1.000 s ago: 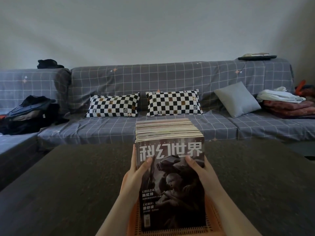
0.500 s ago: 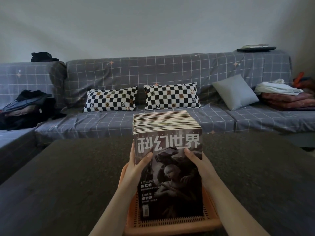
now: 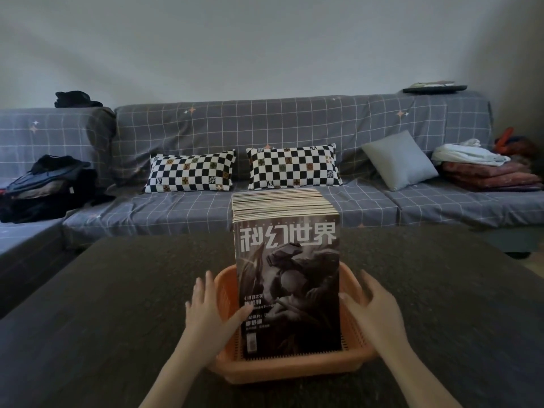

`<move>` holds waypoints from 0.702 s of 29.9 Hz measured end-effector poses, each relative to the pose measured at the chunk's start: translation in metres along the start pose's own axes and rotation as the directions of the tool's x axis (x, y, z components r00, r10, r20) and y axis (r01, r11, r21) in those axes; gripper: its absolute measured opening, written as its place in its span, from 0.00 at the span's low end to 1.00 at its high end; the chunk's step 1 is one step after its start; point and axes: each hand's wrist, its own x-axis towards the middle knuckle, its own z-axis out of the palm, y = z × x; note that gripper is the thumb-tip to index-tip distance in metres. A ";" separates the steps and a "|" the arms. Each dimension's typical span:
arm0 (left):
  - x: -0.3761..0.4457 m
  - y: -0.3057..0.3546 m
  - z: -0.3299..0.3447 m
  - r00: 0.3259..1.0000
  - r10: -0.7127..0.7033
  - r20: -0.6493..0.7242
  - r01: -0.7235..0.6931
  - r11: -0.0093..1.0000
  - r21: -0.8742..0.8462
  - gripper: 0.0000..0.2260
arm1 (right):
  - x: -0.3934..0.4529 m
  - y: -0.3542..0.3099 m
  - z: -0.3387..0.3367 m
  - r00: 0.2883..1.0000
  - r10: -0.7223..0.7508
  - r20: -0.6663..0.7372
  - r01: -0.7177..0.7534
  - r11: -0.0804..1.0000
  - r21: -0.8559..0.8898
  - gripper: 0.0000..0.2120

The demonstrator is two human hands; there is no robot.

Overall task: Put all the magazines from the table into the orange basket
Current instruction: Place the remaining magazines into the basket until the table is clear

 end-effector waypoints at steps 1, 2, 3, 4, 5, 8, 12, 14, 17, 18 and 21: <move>-0.005 -0.009 -0.001 0.998 -0.059 0.028 0.059 0.998 -0.016 0.51 | -0.006 0.006 -0.003 0.997 0.071 0.020 -0.071 0.997 -0.021 0.36; -0.011 -0.018 -0.001 0.988 -0.133 0.077 0.140 0.985 -0.098 0.48 | -0.012 0.011 -0.006 0.986 0.157 0.065 -0.156 0.988 -0.013 0.35; -0.017 -0.026 0.000 0.969 -0.203 0.143 0.232 0.946 -0.227 0.45 | -0.018 0.016 -0.007 0.962 0.243 0.125 -0.249 0.968 0.030 0.34; -0.023 -0.032 0.001 0.944 -0.246 0.219 0.311 0.887 -0.341 0.40 | -0.024 0.020 -0.008 0.928 0.318 0.194 -0.343 0.933 0.111 0.32; -0.030 -0.036 0.002 0.922 -0.266 0.281 0.368 0.826 -0.427 0.35 | -0.031 0.022 -0.008 0.888 0.376 0.265 -0.433 0.877 0.207 0.30; -0.041 -0.049 0.011 0.898 -0.263 0.354 0.440 0.561 -0.701 0.29 | -0.046 0.029 -0.003 0.811 0.434 0.393 -0.576 0.708 0.409 0.29; -0.041 -0.055 0.020 0.897 -0.238 0.373 0.437 0.337 -0.834 0.27 | -0.057 0.033 0.007 0.819 0.388 0.423 -0.573 0.591 0.568 0.28; -0.039 -0.058 0.024 0.892 -0.245 0.381 0.444 0.304 -0.843 0.24 | -0.060 0.034 0.012 0.835 0.364 0.412 -0.550 0.544 0.634 0.26; -0.037 -0.066 0.024 0.876 -0.262 0.405 0.472 0.288 -0.833 0.28 | -0.062 0.039 0.018 0.866 0.344 0.364 -0.498 0.524 0.691 0.27; -0.036 -0.068 0.023 0.874 -0.263 0.408 0.475 0.289 -0.831 0.30 | -0.062 0.040 0.019 0.874 0.337 0.350 -0.483 0.528 0.698 0.27; -0.032 -0.067 0.025 0.873 -0.261 0.412 0.479 0.292 -0.828 0.33 | -0.060 0.042 0.019 0.891 0.329 0.313 -0.449 0.540 0.712 0.26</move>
